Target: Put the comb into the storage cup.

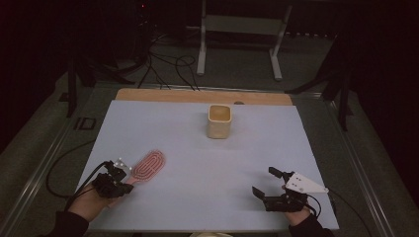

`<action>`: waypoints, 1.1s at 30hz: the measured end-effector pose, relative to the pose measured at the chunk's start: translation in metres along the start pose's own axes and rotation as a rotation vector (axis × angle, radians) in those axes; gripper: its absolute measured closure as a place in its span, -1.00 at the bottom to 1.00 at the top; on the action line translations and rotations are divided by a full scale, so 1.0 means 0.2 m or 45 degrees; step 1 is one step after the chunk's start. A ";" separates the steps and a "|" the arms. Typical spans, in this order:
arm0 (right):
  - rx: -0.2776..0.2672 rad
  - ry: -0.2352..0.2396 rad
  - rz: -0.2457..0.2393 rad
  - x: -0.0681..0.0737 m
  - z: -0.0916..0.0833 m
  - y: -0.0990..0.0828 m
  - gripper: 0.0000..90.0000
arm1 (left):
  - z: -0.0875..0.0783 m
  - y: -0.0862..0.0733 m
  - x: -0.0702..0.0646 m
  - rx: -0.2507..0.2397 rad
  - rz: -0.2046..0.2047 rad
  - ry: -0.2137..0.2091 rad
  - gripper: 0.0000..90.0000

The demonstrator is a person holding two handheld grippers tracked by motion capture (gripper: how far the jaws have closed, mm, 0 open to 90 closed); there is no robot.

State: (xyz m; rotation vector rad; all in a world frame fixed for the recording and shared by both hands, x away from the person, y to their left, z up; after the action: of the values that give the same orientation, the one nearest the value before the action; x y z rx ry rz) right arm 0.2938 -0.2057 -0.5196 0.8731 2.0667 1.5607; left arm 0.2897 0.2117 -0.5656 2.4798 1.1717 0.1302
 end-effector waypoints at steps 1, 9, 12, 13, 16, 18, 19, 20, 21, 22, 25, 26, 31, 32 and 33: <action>0.000 0.001 -0.002 0.00 0.00 0.00 -0.80 | -0.01 0.00 0.00 -0.003 0.006 -0.003 1.00; 0.001 0.000 -0.006 0.00 0.00 0.00 -0.80 | -0.07 0.03 0.02 0.003 0.025 0.013 0.88; 0.001 0.000 -0.008 0.00 0.00 0.00 -0.80 | -0.08 0.04 0.03 0.000 0.023 0.013 0.79; 0.002 0.000 -0.008 0.00 0.00 0.00 -0.80 | -0.08 0.04 0.03 0.000 0.017 0.018 0.74; 0.000 0.000 -0.003 0.00 0.00 0.00 -0.80 | -0.08 0.06 0.05 0.005 0.006 0.017 0.52; 0.003 0.002 -0.004 0.00 0.00 0.00 -0.80 | -0.08 0.07 0.06 0.008 -0.004 0.025 0.35; 0.003 0.001 -0.005 0.00 0.00 0.00 -0.80 | -0.08 0.07 0.06 0.012 -0.003 0.021 0.30; 0.002 0.002 -0.004 0.00 0.00 0.00 -0.80 | -0.08 0.07 0.06 0.015 -0.005 0.024 0.23; 0.002 0.002 0.000 0.00 0.00 0.00 -0.80 | -0.07 0.08 0.06 0.025 -0.007 0.023 0.16; 0.003 0.002 0.000 0.00 0.00 0.00 -0.80 | -0.07 0.08 0.06 0.029 -0.005 0.018 0.09; 0.003 0.003 -0.005 0.00 0.00 0.00 -0.80 | -0.05 0.08 0.06 0.050 0.012 0.015 -0.15; 0.002 0.003 -0.005 0.00 0.00 0.00 -0.80 | -0.05 0.09 0.07 0.047 0.013 0.021 -0.30; 0.004 0.003 -0.003 0.00 0.00 0.00 -0.80 | -0.04 0.10 0.05 0.074 0.021 -0.053 -1.00; 0.003 0.004 -0.002 0.00 0.00 0.00 -0.80 | -0.03 0.10 0.05 0.074 0.019 -0.056 -1.00; 0.004 0.005 -0.004 0.01 0.00 0.00 -0.80 | -0.03 0.10 0.05 0.083 0.027 -0.060 -1.00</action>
State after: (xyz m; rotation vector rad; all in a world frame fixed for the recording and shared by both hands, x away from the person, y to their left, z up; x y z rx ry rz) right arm 0.2933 -0.2046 -0.5205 0.8688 2.0728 1.5590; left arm 0.3094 0.2104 -0.5537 2.5381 1.1478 0.0394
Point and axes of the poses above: each handheld gripper's, and its own axes: z roughly forward along the jaws, y roughly out of its top, x roughly to its left, the point moved 10 cm from there along z, roughly forward along the jaws, and after that the axes turned 2 degrees about -x, right-handed, at the moved point
